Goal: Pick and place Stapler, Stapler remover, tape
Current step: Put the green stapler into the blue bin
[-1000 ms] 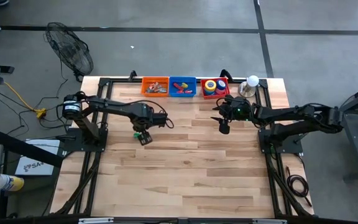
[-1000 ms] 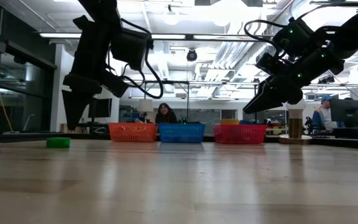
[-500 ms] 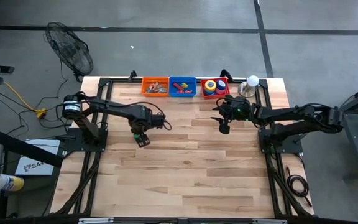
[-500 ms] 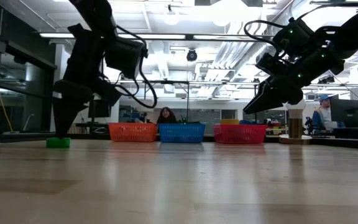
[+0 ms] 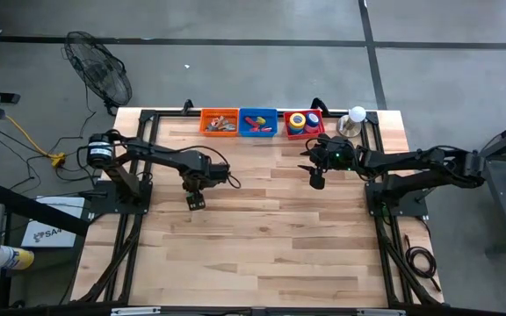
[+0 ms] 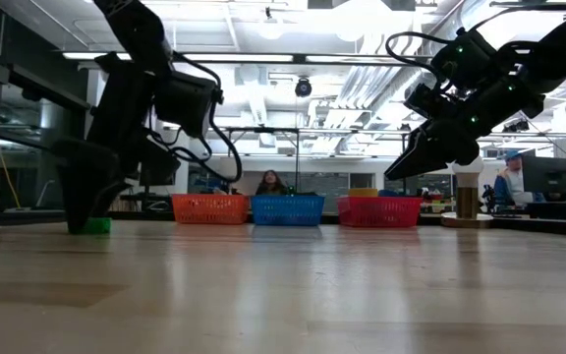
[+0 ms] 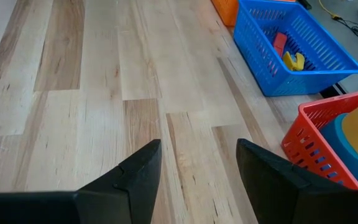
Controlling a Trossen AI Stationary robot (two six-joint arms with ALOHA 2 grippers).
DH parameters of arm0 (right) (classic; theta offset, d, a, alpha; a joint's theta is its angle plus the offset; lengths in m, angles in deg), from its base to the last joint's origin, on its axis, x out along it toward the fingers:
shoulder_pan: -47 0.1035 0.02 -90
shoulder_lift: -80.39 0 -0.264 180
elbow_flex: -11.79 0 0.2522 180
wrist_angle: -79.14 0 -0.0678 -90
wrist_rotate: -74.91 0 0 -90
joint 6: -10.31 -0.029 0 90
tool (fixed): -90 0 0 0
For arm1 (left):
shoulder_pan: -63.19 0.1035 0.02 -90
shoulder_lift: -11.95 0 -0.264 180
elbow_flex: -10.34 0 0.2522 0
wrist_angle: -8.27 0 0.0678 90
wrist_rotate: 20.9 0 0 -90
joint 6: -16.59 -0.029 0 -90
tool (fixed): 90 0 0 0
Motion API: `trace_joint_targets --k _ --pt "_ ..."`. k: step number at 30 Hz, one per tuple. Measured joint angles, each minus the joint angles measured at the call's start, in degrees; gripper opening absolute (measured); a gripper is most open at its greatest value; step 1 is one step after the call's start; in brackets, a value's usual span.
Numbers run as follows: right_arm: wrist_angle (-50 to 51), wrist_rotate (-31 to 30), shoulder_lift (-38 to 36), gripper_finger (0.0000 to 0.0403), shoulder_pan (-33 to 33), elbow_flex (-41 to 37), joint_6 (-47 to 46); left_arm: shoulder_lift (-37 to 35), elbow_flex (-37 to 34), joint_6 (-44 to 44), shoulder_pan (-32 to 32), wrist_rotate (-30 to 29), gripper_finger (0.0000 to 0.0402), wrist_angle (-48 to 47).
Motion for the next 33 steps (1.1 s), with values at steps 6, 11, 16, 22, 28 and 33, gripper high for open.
trace_joint_targets --k 6,11,16,22,28,33 --pt "0.0 0.0 0.0 0.0199 0.0 0.0 0.0 -0.1 -0.7 -2.9 0.0 -0.3 0.0275 1.2" --pt "0.0 0.0 0.0 0.0199 0.0 0.0 0.2 -0.1 -0.7 -5.9 0.0 -0.5 0.0275 1.4" --pt "0.1 0.0 0.0 0.0199 0.0 0.0 0.2 0.0 -0.8 -7.4 0.1 -0.6 0.0253 1.5" --pt "0.3 0.0 0.0 0.0199 0.0 0.0 0.2 0.0 -0.8 -7.6 0.1 -0.8 0.0197 1.7" --pt "0.3 0.0 0.0 0.0199 0.0 0.0 0.2 0.0 -0.8 -7.5 0.1 -0.8 0.015 1.8" --pt "0.3 0.0 0.0 0.0199 0.0 0.0 0.2 0.0 -0.8 -7.4 0.1 -0.8 0.0125 2.2"
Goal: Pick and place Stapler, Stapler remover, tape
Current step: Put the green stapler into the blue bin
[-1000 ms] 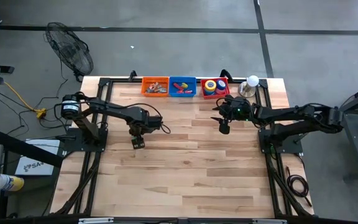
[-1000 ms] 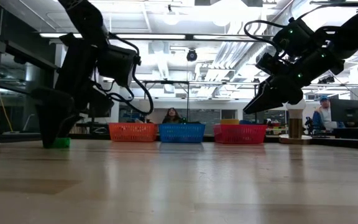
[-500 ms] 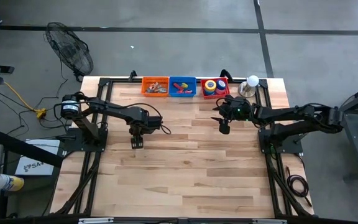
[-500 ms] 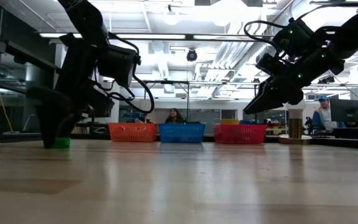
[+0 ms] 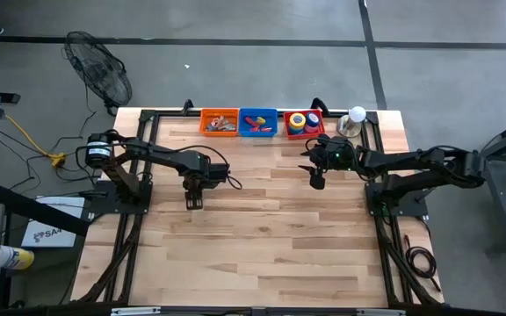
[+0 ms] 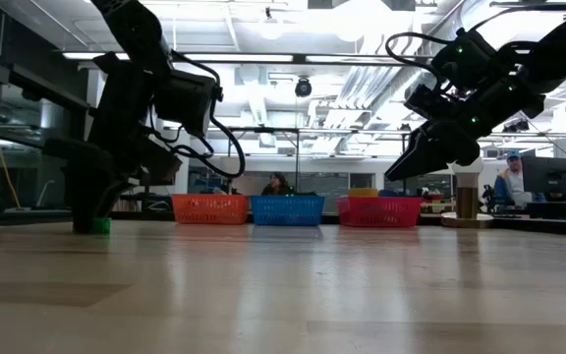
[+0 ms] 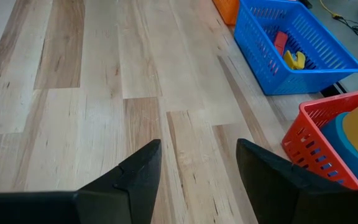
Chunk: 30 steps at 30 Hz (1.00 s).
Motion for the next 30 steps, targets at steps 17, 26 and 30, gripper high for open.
trace_joint_targets --k 17,26,30 --pt "0.0 0.0 0.0 0.0199 0.0 0.0 0.0 0.2 1.7 0.5 0.0 0.5 0.006 -0.2" --pt "-0.1 0.0 0.0 0.0199 0.0 0.0 0.0 0.3 10.2 -3.7 0.0 -3.5 0.0062 10.1" --pt "-0.1 0.0 0.0 0.0199 0.0 0.0 0.0 0.2 12.4 -7.5 0.8 -9.9 0.0063 18.0"
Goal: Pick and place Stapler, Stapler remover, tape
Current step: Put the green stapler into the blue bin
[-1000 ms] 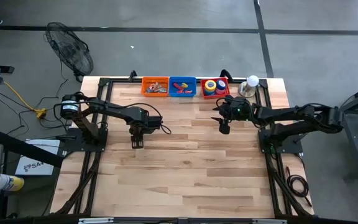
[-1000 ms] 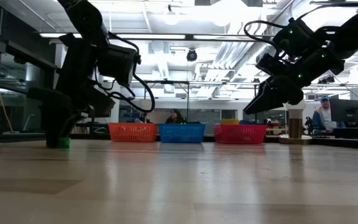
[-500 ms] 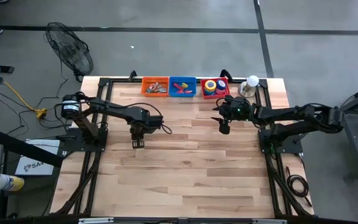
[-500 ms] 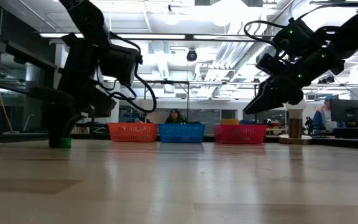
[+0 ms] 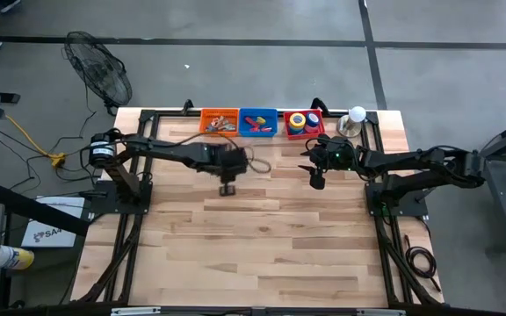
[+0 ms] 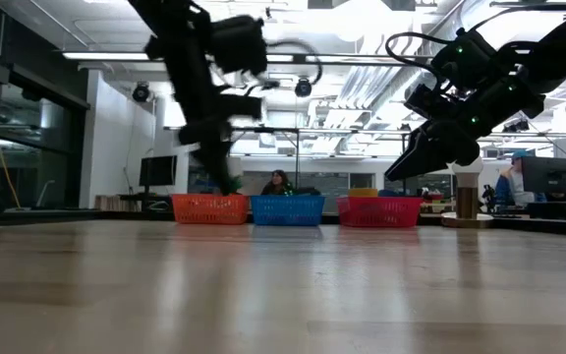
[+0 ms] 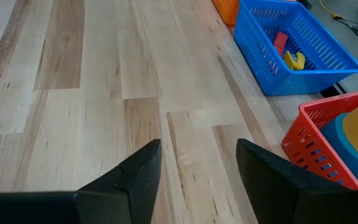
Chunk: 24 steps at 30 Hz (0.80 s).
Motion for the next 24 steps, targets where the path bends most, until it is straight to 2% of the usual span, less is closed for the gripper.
trace_joint_targets --k 3,8,12,19,24 --pt "0.0 0.0 0.0 0.0199 0.0 0.0 0.0 0.0 1.3 -1.8 2.0 -2.2 0.0063 8.5" --pt "0.0 0.0 0.0 0.0199 0.0 0.0 0.0 -0.1 1.6 -5.0 6.6 -2.1 0.0064 19.6" --pt "0.0 0.0 0.0 0.0199 0.0 0.0 0.0 -0.1 1.6 -6.5 11.3 -1.9 0.0064 24.4" --pt "0.0 0.0 0.0 0.0199 0.0 0.0 0.0 0.3 1.6 -7.7 19.6 6.0 0.0065 31.2" --pt "-0.2 0.0 0.0 0.0199 0.0 0.0 0.0 3.7 1.7 -8.6 24.2 11.7 0.0065 36.5"
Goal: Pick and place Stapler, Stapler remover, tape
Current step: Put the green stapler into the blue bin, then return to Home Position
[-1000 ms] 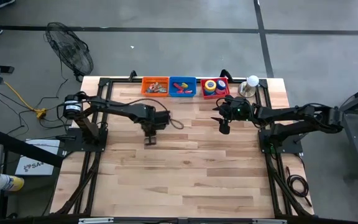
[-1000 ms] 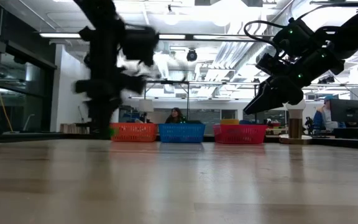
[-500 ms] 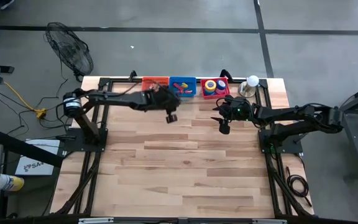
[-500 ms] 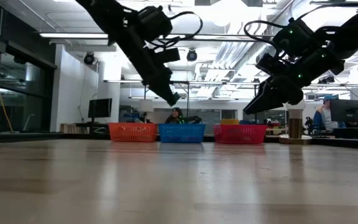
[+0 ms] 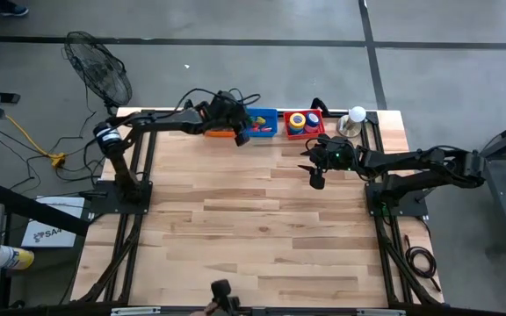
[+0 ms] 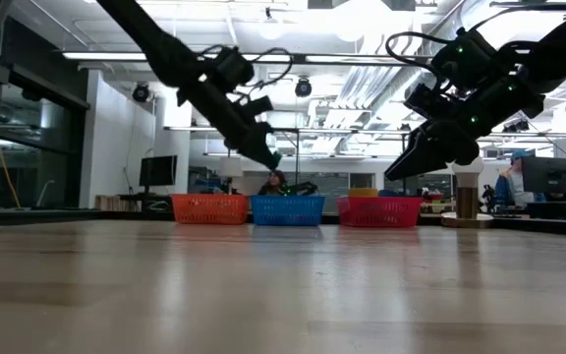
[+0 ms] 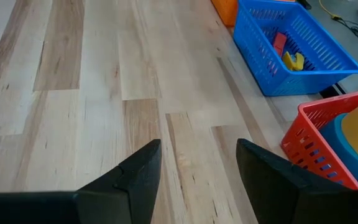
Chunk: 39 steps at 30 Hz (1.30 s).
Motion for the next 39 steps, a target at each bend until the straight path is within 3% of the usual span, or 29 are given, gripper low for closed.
trace_joint_targets --k 10,22,34,39 --pt "-0.8 -3.3 0.0 0.0199 0.0 0.0 -0.4 5.5 0.0 2.5 2.6 1.4 0.0065 7.3" --pt "-3.0 -3.5 0.0 0.0199 0.0 0.0 0.0 9.9 7.4 2.7 2.4 1.0 0.0073 -0.6" --pt "-2.5 -3.5 0.0 0.0199 0.0 0.0 0.0 9.2 7.9 1.1 2.4 3.1 0.0213 -2.0" --pt "-2.5 -3.5 0.0 0.0199 0.0 0.0 0.0 6.3 7.9 0.8 2.4 4.4 0.0243 -6.3"
